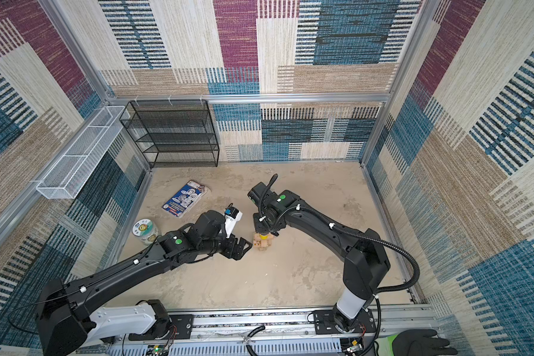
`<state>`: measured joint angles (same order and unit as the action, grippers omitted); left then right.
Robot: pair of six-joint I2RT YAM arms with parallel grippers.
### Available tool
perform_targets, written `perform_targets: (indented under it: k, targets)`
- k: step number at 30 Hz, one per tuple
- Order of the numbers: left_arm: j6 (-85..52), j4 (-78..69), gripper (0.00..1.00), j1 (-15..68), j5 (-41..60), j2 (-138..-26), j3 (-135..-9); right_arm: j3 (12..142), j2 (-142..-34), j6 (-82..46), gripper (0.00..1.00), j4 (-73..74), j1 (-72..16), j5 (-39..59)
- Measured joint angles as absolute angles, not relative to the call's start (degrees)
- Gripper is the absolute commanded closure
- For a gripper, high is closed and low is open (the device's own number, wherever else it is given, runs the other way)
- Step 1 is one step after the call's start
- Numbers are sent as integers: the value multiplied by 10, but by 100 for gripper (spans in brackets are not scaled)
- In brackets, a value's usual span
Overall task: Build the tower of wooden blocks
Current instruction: 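Lower the purple cube onto the blue cylinder with the right gripper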
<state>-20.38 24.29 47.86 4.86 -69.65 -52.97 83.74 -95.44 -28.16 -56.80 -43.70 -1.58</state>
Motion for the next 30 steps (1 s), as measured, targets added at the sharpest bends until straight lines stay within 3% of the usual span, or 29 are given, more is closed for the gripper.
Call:
perform_targets:
  k: [15, 30]
  targets:
    - [-203, 243, 12, 478, 49, -696, -529, 840, -957, -281, 56, -571, -438, -16]
    - [-203, 243, 13, 478, 49, -696, -529, 851, -958, -282, 51, -584, -439, -17]
